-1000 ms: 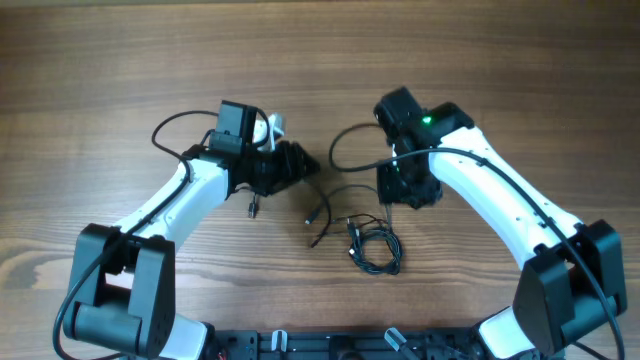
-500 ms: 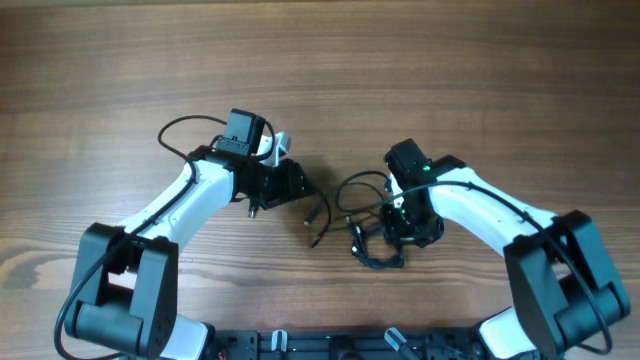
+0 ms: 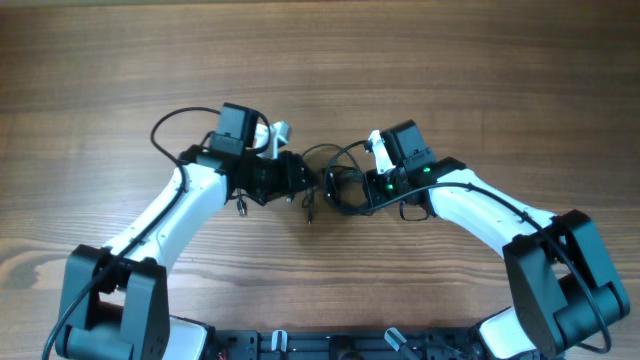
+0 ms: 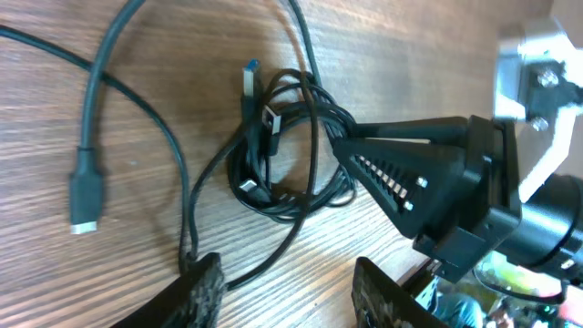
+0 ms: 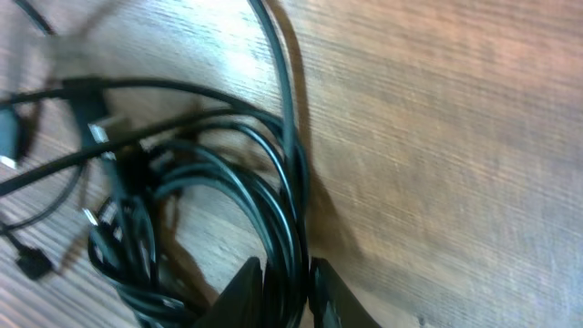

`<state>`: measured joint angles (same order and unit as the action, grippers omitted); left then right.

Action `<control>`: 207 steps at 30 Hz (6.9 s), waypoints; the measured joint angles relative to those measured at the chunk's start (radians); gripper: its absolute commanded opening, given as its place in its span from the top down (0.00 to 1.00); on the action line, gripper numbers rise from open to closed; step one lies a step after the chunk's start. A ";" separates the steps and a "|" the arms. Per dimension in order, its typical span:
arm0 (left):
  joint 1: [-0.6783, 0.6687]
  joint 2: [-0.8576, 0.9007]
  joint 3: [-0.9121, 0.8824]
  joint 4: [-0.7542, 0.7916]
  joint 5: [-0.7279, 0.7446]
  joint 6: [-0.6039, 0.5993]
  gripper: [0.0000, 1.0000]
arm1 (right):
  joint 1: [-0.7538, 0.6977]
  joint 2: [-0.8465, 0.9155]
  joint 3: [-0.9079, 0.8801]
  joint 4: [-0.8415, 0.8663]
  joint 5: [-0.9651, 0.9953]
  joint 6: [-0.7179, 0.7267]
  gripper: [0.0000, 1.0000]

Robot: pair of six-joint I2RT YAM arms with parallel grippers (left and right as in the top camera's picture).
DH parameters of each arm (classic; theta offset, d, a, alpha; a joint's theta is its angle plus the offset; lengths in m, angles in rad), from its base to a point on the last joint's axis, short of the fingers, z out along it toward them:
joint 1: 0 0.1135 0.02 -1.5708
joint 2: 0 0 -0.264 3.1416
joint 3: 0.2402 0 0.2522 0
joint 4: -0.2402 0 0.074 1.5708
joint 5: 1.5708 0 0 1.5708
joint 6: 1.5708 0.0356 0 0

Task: Untangle cables

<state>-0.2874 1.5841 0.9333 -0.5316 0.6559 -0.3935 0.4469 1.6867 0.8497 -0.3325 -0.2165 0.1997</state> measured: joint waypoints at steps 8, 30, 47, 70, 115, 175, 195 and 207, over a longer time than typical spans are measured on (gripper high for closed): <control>-0.192 0.000 0.000 0.024 -0.145 0.000 0.46 | 0.000 0.000 0.000 -0.049 0.007 0.034 0.75; -0.243 0.179 0.001 0.221 -0.282 0.000 0.50 | 0.000 -0.200 0.005 -0.270 -0.019 0.165 0.82; -0.237 0.187 0.011 0.124 -0.292 0.000 0.45 | 0.003 -0.008 0.004 -0.209 0.011 0.154 0.96; -0.179 0.099 0.135 -0.107 -0.100 -0.108 0.70 | 0.001 -0.140 0.004 -0.017 -0.218 0.020 0.96; 0.172 0.339 0.137 -0.049 -0.101 -0.223 0.79 | -0.002 -0.141 0.022 -0.200 -0.204 0.396 0.80; 0.008 0.335 0.151 -0.033 -0.158 -0.184 0.84 | 0.011 0.072 0.021 0.316 -0.220 -0.083 0.96; -0.007 0.343 0.145 0.048 -0.058 -0.149 0.57 | -0.176 0.034 0.019 0.031 -0.344 0.140 0.96; -0.011 0.363 0.128 0.080 0.034 -0.142 0.59 | -0.146 0.034 0.019 0.057 -0.514 0.036 0.96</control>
<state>-0.2985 1.9469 1.0615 -0.4511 0.6899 -0.5358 0.3004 1.7203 0.8692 -0.2756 -0.7307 0.2359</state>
